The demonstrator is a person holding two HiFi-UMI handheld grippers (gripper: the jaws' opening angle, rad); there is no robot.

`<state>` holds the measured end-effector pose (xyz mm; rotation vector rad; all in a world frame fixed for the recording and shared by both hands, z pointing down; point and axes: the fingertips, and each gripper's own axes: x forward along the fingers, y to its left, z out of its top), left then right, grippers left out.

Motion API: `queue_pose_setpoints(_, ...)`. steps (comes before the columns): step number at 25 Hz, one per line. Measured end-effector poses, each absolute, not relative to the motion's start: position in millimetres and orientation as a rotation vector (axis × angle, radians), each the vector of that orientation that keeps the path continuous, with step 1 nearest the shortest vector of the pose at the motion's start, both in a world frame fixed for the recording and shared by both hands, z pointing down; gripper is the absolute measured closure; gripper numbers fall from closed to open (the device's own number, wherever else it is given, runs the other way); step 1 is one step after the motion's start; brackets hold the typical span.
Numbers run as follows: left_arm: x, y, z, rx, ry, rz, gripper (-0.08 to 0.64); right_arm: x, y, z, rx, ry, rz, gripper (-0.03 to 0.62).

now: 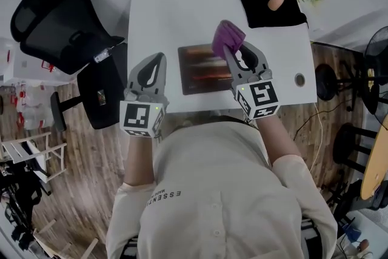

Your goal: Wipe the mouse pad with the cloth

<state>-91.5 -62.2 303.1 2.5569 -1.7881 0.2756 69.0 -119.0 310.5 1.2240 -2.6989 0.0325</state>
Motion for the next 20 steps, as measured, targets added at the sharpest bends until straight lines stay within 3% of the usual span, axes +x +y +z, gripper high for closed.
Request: queue_pose_setpoints(20,-102,-69,289,2.542,-1.841,0.270,0.560,68,-121,288,1.267,-2.735,-0.072,0.502)
